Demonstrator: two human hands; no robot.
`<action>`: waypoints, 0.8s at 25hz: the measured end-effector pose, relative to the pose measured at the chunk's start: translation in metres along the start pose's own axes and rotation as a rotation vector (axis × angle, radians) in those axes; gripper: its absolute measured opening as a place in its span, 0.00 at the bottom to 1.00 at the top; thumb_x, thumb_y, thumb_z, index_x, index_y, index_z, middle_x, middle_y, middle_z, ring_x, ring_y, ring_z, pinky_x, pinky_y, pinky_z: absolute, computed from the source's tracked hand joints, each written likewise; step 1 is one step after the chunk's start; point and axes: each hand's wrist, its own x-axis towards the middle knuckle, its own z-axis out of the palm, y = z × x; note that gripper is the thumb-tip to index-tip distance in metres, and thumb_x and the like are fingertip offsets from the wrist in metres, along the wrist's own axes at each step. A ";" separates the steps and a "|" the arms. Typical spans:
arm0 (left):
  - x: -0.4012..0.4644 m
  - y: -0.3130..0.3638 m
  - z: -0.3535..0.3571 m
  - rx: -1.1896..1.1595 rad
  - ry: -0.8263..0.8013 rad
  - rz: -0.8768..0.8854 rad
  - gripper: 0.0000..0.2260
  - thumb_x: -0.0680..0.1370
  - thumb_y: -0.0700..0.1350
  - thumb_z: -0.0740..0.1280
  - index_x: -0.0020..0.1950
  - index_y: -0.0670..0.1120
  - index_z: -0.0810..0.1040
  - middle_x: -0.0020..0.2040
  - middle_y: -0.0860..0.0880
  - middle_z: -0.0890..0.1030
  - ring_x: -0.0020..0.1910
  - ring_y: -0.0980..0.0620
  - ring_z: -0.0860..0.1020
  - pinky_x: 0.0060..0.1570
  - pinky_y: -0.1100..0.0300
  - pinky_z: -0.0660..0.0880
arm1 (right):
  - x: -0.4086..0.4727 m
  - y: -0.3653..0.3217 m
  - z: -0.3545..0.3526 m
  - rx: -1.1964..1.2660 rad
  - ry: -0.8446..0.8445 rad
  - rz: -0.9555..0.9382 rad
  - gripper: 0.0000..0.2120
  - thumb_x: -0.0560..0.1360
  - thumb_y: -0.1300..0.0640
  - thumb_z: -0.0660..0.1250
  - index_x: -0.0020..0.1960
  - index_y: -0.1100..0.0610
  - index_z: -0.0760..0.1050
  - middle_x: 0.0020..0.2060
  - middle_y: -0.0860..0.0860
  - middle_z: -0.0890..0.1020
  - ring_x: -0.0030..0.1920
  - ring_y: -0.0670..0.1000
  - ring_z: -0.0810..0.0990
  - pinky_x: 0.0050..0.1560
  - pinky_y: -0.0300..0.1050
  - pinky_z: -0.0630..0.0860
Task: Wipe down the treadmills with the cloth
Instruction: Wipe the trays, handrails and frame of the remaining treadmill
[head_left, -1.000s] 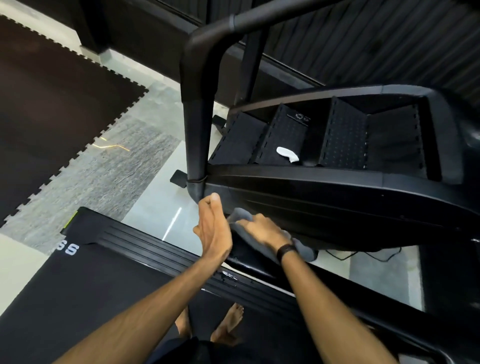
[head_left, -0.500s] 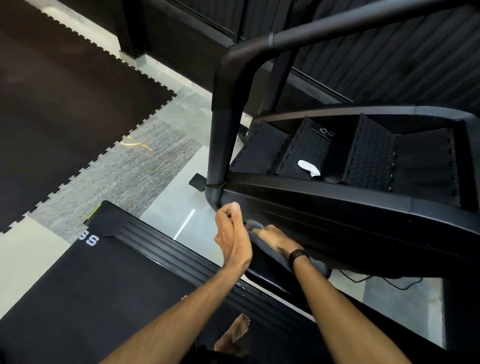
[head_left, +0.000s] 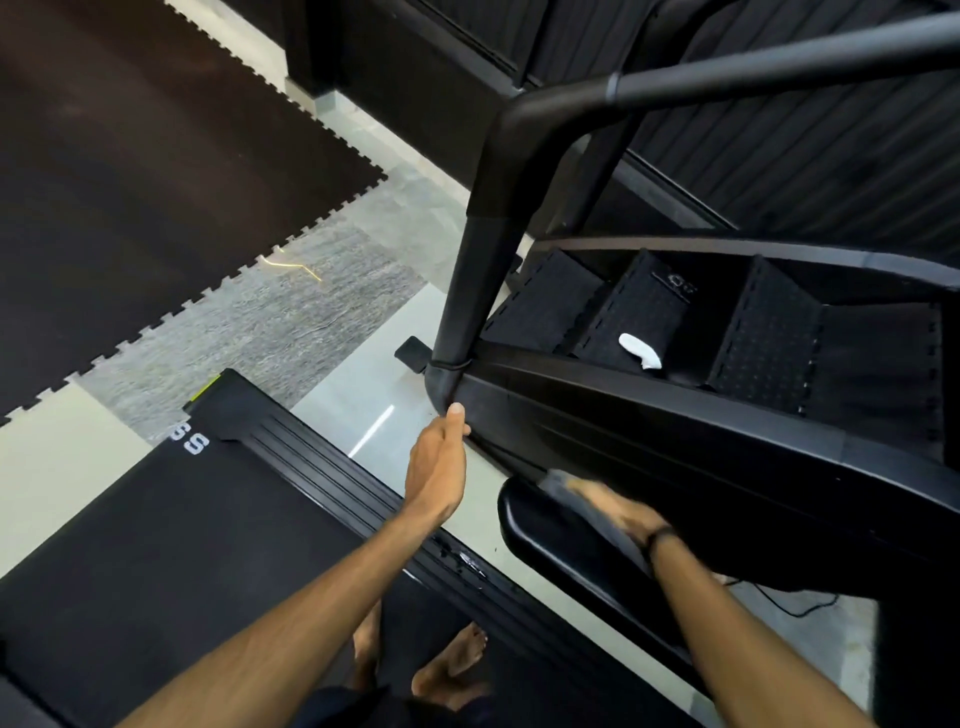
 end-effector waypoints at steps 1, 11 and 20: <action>-0.001 -0.003 0.001 0.006 0.008 -0.010 0.23 0.84 0.62 0.48 0.50 0.51 0.77 0.55 0.47 0.80 0.56 0.47 0.77 0.62 0.46 0.73 | -0.002 -0.024 0.006 -0.116 0.014 -0.050 0.33 0.78 0.33 0.55 0.73 0.54 0.71 0.74 0.53 0.71 0.74 0.55 0.68 0.75 0.54 0.61; -0.002 -0.001 -0.008 -0.010 0.042 0.005 0.23 0.85 0.58 0.47 0.54 0.47 0.77 0.55 0.48 0.79 0.57 0.45 0.77 0.60 0.50 0.71 | -0.076 0.045 -0.011 -0.278 0.292 0.002 0.35 0.79 0.33 0.57 0.68 0.62 0.74 0.66 0.59 0.78 0.66 0.61 0.75 0.69 0.55 0.70; 0.009 0.027 0.017 -0.006 0.028 0.078 0.22 0.80 0.64 0.48 0.46 0.54 0.76 0.49 0.50 0.80 0.54 0.43 0.79 0.60 0.45 0.73 | -0.123 -0.016 0.060 -0.550 0.547 -0.483 0.21 0.73 0.41 0.57 0.63 0.49 0.72 0.57 0.46 0.76 0.57 0.50 0.72 0.60 0.51 0.67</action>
